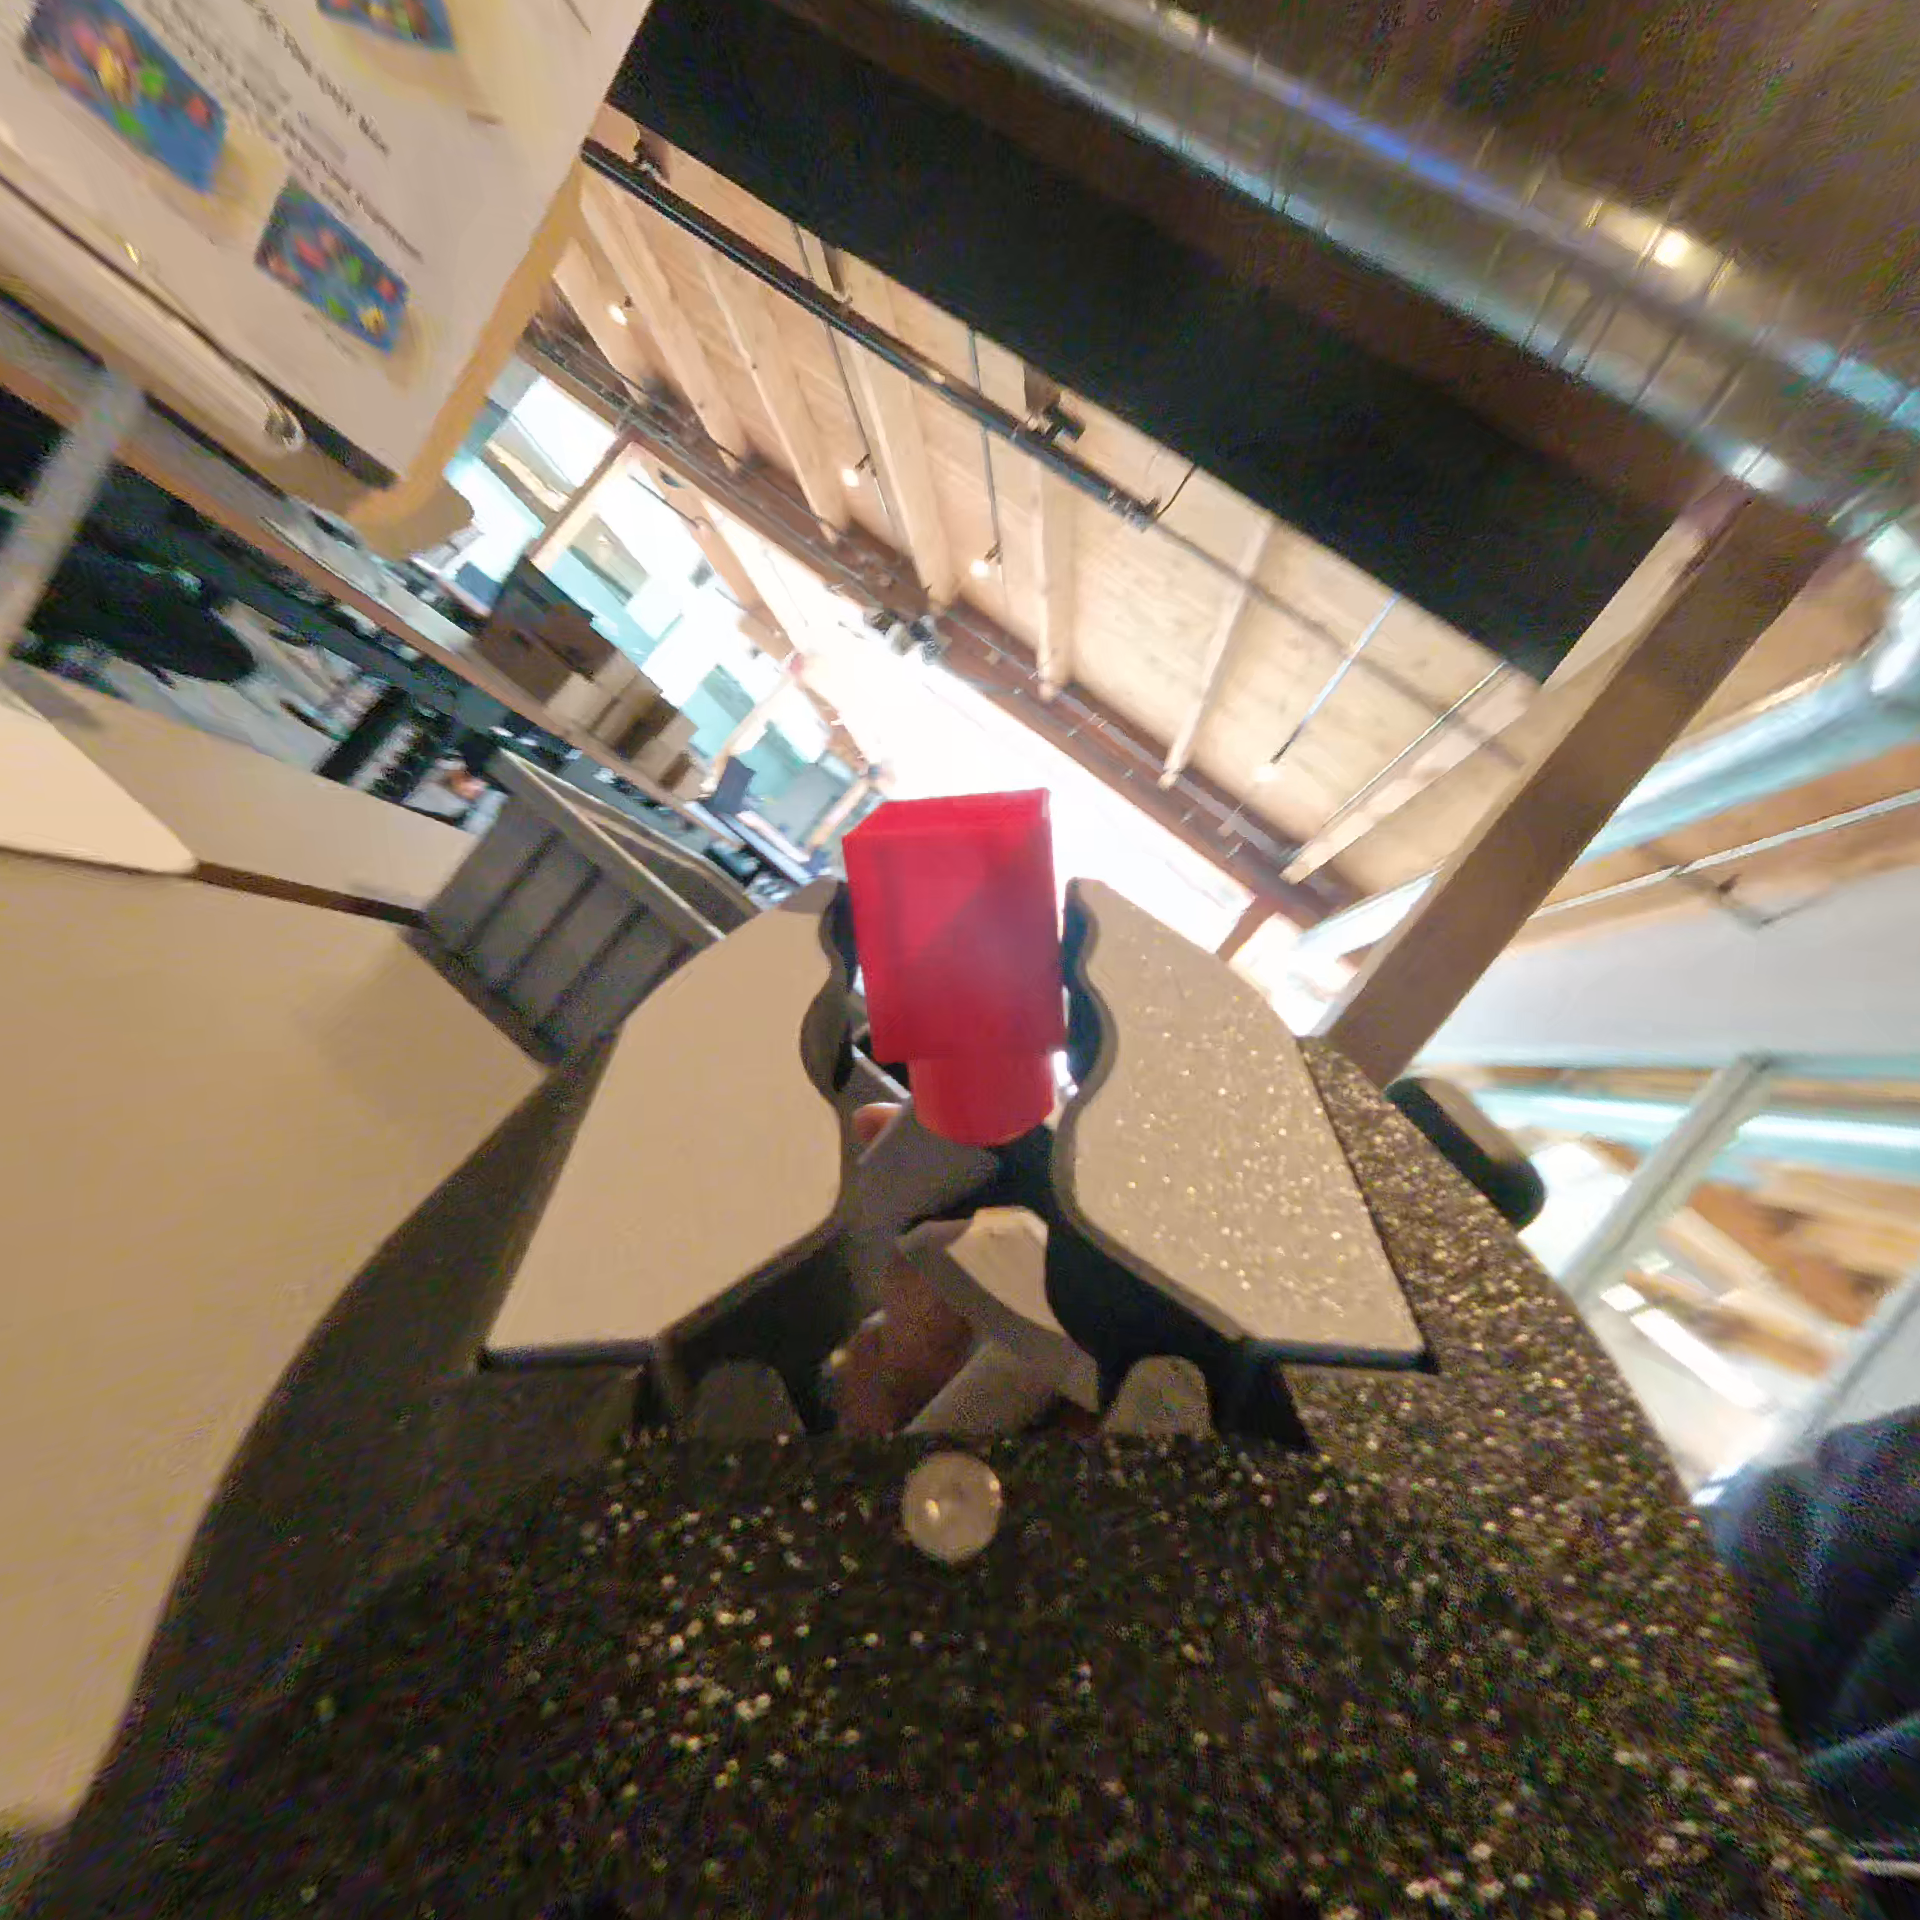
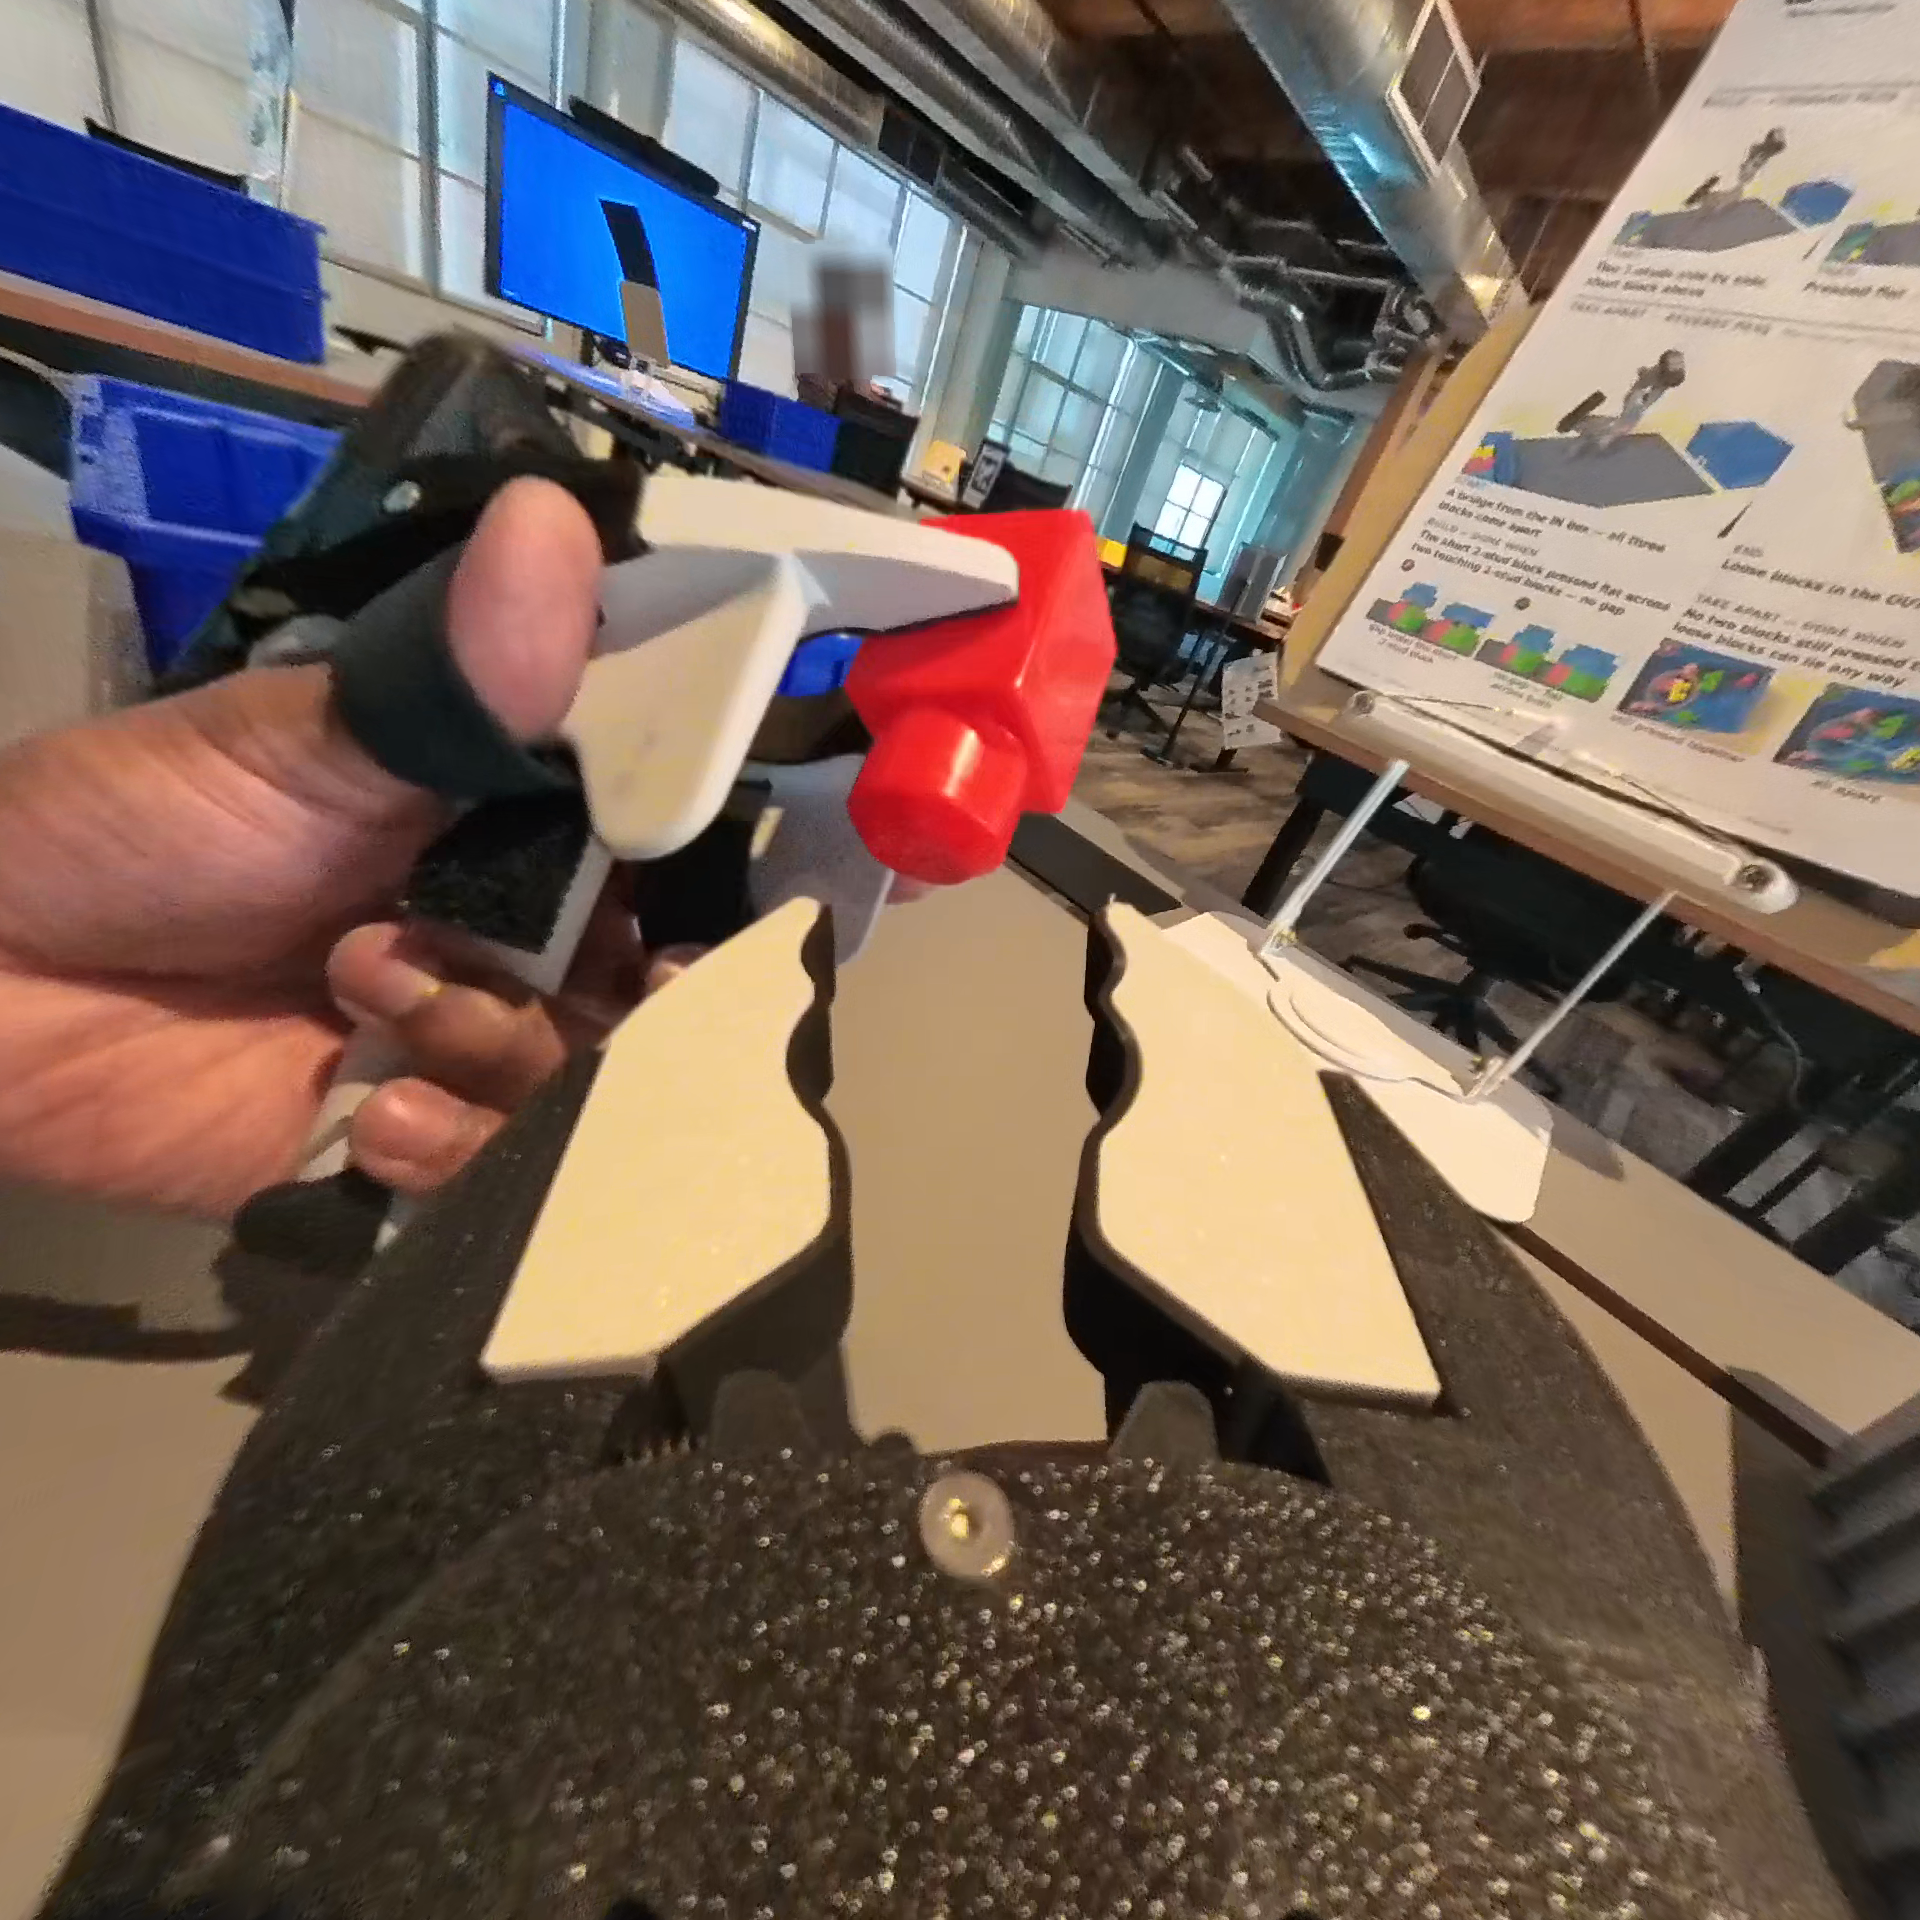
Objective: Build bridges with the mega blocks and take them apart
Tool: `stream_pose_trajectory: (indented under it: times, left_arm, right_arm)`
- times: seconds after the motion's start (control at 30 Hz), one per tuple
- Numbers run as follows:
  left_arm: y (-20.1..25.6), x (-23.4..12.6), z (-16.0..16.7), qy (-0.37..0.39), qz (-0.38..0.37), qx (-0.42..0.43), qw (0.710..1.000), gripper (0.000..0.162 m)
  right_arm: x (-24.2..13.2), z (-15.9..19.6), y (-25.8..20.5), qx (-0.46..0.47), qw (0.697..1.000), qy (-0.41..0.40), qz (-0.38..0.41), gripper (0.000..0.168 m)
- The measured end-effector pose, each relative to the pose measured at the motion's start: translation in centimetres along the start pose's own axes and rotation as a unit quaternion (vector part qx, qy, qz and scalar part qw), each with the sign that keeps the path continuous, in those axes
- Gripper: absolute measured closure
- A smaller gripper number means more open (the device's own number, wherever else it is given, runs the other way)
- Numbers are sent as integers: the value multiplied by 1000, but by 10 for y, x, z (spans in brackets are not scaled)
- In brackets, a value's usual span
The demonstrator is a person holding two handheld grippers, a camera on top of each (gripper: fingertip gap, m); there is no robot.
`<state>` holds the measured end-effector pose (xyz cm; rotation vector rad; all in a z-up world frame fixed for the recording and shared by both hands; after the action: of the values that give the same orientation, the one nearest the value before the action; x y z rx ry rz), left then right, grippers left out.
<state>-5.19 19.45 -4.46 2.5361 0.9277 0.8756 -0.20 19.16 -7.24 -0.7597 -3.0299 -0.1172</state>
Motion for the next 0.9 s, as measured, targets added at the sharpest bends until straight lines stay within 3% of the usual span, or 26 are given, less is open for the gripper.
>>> stream_pose_trajectory:
  times: [0.37,0.6,0.77,0.9]
  left_arm:
    - [4,3,24,22,19,-141,990,126]
    - [5,5,30,7,30,-171,985,126]
    - [-2,1,27,-62,24,-97,993,111]
    - [-15,-9,16,-131,-12,34,991,96]
  right_arm:
    - [-5,-10,-8,-137,988,37,67,123]
    - [-8,-12,-3,-174,980,39,94,132]
    - [-6,-12,0,-146,988,-10,46,133]
    - [-5,-4,3,-93,986,-138,-30,134]
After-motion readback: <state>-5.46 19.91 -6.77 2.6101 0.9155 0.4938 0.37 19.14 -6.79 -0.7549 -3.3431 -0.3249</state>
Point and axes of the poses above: each gripper's, where its closed fingertips meet, x out along the fingers, z out of its underside, y = z × x across the jaws, the point moved 3 cm from there along -x, back along the fingers, and after that the axes turned 14 degrees about x, right-handed, at the moved point
